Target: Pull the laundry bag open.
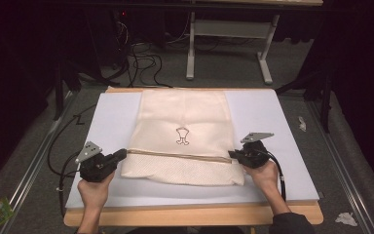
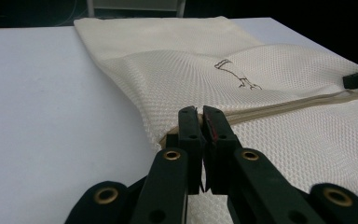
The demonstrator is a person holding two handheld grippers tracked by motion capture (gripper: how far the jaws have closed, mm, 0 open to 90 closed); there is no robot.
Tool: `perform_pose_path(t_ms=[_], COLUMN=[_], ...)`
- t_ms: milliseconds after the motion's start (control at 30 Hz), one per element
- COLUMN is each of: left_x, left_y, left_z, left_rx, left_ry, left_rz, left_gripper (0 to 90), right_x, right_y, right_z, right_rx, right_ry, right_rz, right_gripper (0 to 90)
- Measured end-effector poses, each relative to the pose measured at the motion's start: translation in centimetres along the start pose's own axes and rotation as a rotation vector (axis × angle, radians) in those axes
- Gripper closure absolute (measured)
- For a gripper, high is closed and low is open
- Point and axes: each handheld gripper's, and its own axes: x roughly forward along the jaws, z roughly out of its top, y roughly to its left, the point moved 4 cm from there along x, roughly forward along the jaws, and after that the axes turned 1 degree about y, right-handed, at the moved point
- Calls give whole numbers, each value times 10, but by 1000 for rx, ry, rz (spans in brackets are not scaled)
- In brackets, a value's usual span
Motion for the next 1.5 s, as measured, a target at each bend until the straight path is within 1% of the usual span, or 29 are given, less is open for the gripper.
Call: perform_pose_path(t_ms=[67, 100, 133, 200, 233, 267, 367, 433, 633, 767, 800, 867, 967, 1067, 1167, 1200, 1267, 1433, 1500], left_x=[0, 0, -1, -2, -2, -2, -1, -1, 1, 2, 2, 4, 7, 7, 8, 9, 10, 13, 14], left_y=[0, 0, 2, 4, 5, 5, 5, 5, 6, 6, 6, 6, 6, 6, 6, 6, 6, 6, 7], left_z=[0, -1, -1, -2, -2, -2, -3, -3, -7, -9, -11, -13, -16, -17, -19, -20, -21, -26, -28], left_rx=[3, 7, 6, -3, 1, -1, -2, 1, 8, 13, 10, 7, 1, 1, 1, 0, 1, -7, -5], left_ry=[5, 7, 6, 5, 7, 7, 8, 14, 40, 51, 53, 60, 68, 72, 81, 85, 92, 105, 111], left_rz=[1, 12, 13, 6, 13, 10, 13, 19, 18, 29, 24, 19, 18, 13, 7, 7, 6, -2, 2], left_gripper=[875, 875, 875, 875, 876, 875, 876, 876, 876, 877, 877, 876, 875, 875, 874, 873, 873, 872, 871], right_x=[0, 0, 0, -1, -2, -3, -3, -4, -8, -8, -8, -8, -9, -9, -8, -8, -7, -4, -1], right_y=[0, -1, -1, -2, -3, -4, -4, -5, -10, -10, -11, -13, -13, -13, -13, -14, -14, -16, -17], right_z=[0, 0, 0, 1, 1, 1, 2, 2, 2, 2, 1, 0, 0, 0, -1, -2, -4, -8, -10], right_rx=[6, 4, -1, -1, 8, 6, 14, 13, 22, 14, 13, 29, 35, 36, 57, 56, 63, 84, 87], right_ry=[2, 0, 3, 1, -6, -7, -14, -9, -29, -22, -19, -24, -24, -24, -28, -28, -19, -17, -10], right_rz=[-3, -4, -11, -11, -7, -13, -9, -13, -21, -36, -39, -35, -36, -28, -22, -21, -14, 1, 4], right_gripper=[883, 884, 884, 884, 884, 884, 885, 886, 888, 890, 890, 889, 888, 887, 884, 883, 881, 876, 873])
